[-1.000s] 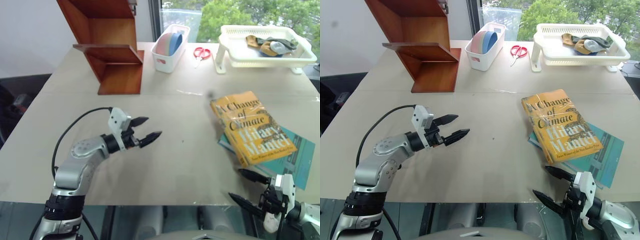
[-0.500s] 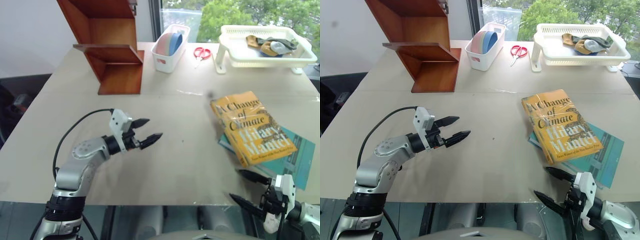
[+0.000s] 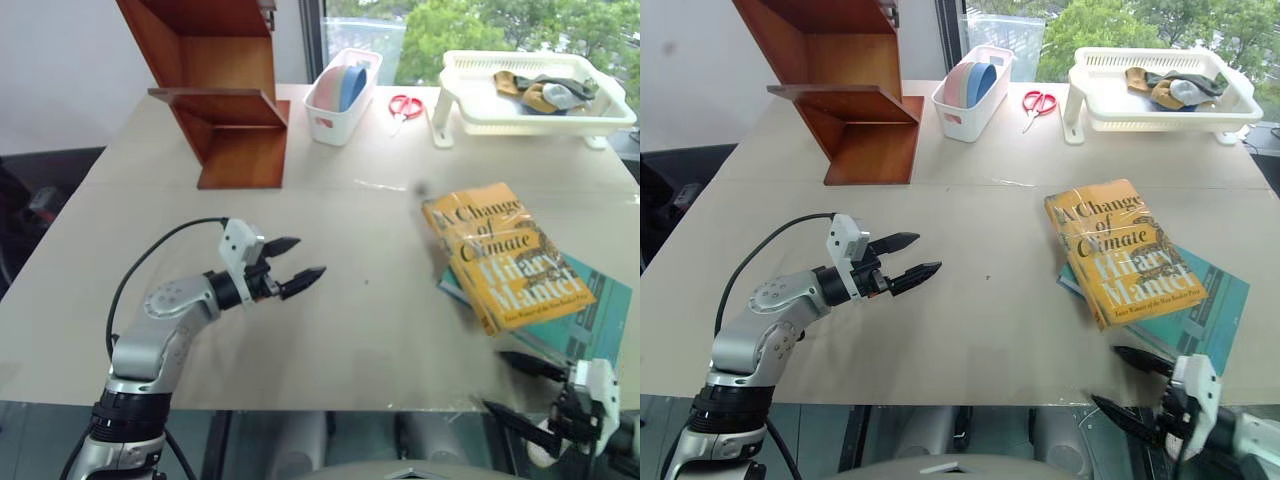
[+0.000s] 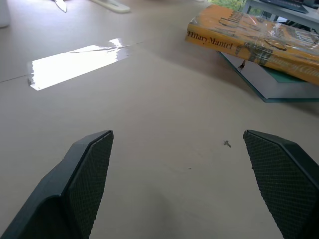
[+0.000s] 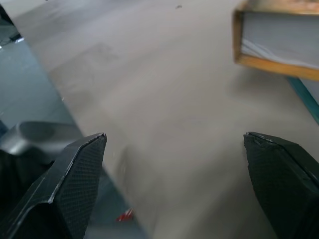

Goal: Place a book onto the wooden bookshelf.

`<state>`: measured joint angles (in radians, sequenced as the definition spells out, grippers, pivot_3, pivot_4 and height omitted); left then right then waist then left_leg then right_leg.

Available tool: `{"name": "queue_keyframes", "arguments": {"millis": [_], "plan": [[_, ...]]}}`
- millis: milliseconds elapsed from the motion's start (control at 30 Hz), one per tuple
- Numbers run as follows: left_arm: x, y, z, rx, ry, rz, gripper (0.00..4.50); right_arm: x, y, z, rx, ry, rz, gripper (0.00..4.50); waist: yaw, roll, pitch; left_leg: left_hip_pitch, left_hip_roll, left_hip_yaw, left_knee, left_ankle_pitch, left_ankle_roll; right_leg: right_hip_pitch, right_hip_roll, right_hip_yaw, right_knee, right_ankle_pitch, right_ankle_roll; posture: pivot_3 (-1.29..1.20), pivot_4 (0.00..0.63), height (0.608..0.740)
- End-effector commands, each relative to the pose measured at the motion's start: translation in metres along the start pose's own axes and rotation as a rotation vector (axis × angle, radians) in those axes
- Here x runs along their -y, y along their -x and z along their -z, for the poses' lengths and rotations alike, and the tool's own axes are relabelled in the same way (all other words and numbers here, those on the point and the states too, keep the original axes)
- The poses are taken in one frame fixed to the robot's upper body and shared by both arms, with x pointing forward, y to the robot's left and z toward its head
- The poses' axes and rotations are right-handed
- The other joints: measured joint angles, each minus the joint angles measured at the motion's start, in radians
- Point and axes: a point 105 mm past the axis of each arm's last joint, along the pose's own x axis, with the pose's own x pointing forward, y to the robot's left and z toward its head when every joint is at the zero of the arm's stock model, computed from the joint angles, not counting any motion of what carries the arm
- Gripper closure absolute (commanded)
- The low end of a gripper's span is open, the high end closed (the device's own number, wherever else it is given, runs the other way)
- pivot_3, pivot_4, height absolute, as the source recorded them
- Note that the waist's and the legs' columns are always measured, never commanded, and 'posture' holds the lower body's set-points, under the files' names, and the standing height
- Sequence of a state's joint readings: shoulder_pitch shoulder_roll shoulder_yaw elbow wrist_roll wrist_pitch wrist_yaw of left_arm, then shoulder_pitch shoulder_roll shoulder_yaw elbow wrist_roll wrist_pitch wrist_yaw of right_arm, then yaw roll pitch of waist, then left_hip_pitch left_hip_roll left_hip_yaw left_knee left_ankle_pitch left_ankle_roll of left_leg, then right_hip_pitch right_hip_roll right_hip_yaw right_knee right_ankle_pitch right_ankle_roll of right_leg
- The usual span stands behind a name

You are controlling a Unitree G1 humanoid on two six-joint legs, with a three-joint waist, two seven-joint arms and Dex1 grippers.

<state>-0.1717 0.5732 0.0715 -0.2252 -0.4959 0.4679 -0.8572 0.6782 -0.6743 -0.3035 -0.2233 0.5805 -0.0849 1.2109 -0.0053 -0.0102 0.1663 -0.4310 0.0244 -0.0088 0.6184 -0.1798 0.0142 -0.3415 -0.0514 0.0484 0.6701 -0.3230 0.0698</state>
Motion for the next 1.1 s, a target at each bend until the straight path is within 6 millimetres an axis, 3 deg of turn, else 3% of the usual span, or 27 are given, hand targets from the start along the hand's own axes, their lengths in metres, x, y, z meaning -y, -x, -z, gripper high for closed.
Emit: {"name": "queue_keyframes", "arguments": {"millis": [33, 333, 467, 567, 667, 733, 967, 1100], "plan": [[0.001, -0.001, -0.015, 0.041, -0.052, 0.030, 0.08, 0.003, 0.030, -0.006, -0.035, 0.007, 0.019, 0.00, 0.000, 0.000, 0.000, 0.000, 0.000, 0.000, 0.000, 0.000, 0.000, 0.000, 0.000, 0.000, 0.000, 0.000, 0.000, 0.00, 0.150, 0.740], [-0.006, 0.000, -0.034, 0.084, -0.041, 0.092, 0.08, 0.032, 0.079, -0.033, 0.056, 0.020, 0.239, 0.00, -0.002, -0.001, 0.000, 0.000, 0.000, 0.001, 0.000, 0.000, 0.000, 0.000, 0.000, 0.001, 0.000, 0.000, 0.000, 0.00, 0.150, 0.740], [-0.001, 0.012, -0.060, 0.123, -0.029, 0.235, 0.08, 0.076, 0.109, -0.060, 0.183, 0.061, 0.475, 0.00, -0.006, -0.001, 0.000, 0.000, 0.000, 0.001, 0.000, 0.000, 0.000, 0.000, 0.000, 0.001, 0.000, 0.000, 0.000, 0.00, 0.150, 0.740], [-0.004, 0.018, -0.075, 0.122, -0.055, 0.277, 0.08, 0.107, 0.119, -0.074, 0.265, 0.048, 0.624, 0.00, -0.007, 0.000, 0.000, 0.001, 0.000, 0.002, 0.000, 0.000, 0.000, 0.000, 0.001, 0.001, 0.000, 0.000, 0.000, 0.00, 0.150, 0.740], [0.001, 0.029, -0.094, 0.117, -0.070, 0.367, 0.08, 0.142, 0.114, -0.082, 0.352, -0.014, 0.770, 0.00, -0.008, 0.000, 0.000, 0.001, 0.000, 0.002, 0.000, 0.000, 0.000, 0.000, 0.002, 0.001, 0.000, 0.000, 0.000, 0.00, 0.150, 0.740], [0.003, 0.037, -0.102, 0.095, -0.084, 0.401, 0.08, 0.155, 0.106, -0.082, 0.383, -0.062, 0.828, 0.00, -0.009, 0.000, 0.000, 0.000, -0.001, 0.002, 0.000, 0.000, 0.000, -0.001, 0.003, 0.002, 0.000, 0.000, 0.000, 0.00, 0.150, 0.740], [0.021, 0.074, -0.113, -0.017, -0.060, 0.532, 0.08, 0.171, 0.072, -0.064, 0.412, -0.269, 0.862, 0.00, -0.008, 0.001, 0.001, -0.001, 0.000, 0.002, -0.001, 0.000, 0.000, -0.003, 0.003, 0.002, 0.000, 0.000, 0.000, 0.00, 0.150, 0.740], [0.019, 0.076, -0.119, -0.021, -0.110, 0.515, 0.08, 0.181, 0.060, -0.054, 0.422, -0.387, 0.902, 0.00, -0.008, 0.001, 0.001, 0.000, 0.000, 0.003, -0.001, 0.000, 0.000, -0.002, 0.002, 0.003, 0.001, 0.000, 0.000, 0.00, 0.150, 0.740]]}}
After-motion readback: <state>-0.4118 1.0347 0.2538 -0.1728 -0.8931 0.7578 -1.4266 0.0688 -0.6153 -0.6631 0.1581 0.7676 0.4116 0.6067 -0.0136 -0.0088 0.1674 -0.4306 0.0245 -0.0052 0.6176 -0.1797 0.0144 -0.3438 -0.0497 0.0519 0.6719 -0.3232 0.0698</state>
